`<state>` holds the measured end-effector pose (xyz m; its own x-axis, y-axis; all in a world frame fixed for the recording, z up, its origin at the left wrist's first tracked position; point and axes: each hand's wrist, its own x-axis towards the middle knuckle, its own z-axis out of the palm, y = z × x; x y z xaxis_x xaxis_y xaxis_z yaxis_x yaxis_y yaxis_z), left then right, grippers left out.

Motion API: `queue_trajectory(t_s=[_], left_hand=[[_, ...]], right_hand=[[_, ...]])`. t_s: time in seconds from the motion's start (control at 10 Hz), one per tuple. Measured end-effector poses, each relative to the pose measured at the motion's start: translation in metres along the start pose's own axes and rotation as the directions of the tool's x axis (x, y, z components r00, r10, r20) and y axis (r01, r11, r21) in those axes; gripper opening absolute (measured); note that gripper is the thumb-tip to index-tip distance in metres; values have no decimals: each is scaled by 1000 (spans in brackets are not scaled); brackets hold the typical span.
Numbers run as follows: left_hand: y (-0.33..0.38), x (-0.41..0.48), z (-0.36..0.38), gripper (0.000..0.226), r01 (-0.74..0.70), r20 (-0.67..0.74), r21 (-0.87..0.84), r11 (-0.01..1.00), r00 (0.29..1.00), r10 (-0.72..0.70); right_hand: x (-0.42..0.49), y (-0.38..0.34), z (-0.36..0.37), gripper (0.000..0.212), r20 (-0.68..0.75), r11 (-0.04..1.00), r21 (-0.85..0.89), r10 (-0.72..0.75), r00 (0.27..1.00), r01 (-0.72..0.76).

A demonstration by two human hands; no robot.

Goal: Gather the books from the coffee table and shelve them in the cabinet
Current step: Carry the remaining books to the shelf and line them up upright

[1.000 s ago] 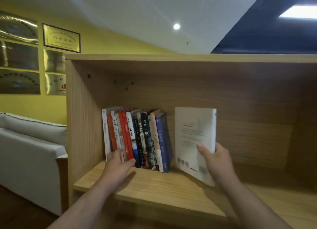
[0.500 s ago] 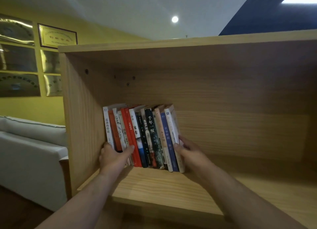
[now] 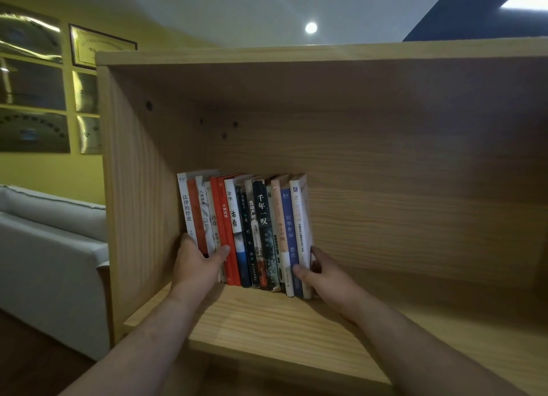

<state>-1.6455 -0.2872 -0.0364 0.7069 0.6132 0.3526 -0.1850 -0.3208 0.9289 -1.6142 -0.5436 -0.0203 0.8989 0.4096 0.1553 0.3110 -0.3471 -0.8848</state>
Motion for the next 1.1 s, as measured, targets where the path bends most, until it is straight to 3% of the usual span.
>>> queue_trajectory(t_s=[0.2, 0.3, 0.4, 0.5, 0.6, 0.7, 0.8, 0.9, 1.0, 1.1], left_hand=[[6, -3, -1, 56, -56, -25, 99, 994, 998, 58], [8, -7, -4, 70, -90, -48, 192, 977, 994, 101], [14, -20, -4, 91, -164, -1, 383, 909, 984, 178], [20, -33, -7, 90, -209, 19, 427, 880, 975, 222], [23, -56, -18, 72, -310, 120, 453, 836, 950, 287], [20, -72, -25, 55, -348, 300, 476, 807, 927, 223], [23, -80, -29, 49, -397, 511, 569, 720, 857, 69], [25, -75, -27, 53, -410, 538, 599, 688, 842, 33], [24, -71, -23, 55, -410, 544, 604, 684, 839, 23], [22, -70, -24, 55, -429, 556, 616, 661, 831, 22]], right_hand=[[3, 6, 4, 47, 5, 999, -21, -30, 1000, 30], [1, 5, 5, 45, 8, 998, -38, -48, 999, 48], [-1, 7, 5, 41, -58, 998, -15, -54, 997, 53], [0, 10, 6, 36, -85, 998, 9, -57, 995, 58], [-5, 5, 5, 22, -118, 995, 49, -76, 990, 83], [-14, -1, 4, 23, -166, 991, 88, -84, 983, 99], [-36, -13, 1, 27, -198, 980, 170, -74, 977, 108], [-55, -24, -12, 31, -273, 987, 58, -131, 953, 152], [-131, -71, -50, 21, -378, 906, 0, -391, 839, 423], [-189, -113, -75, 17, -462, 835, -14, -494, 737, 551]])
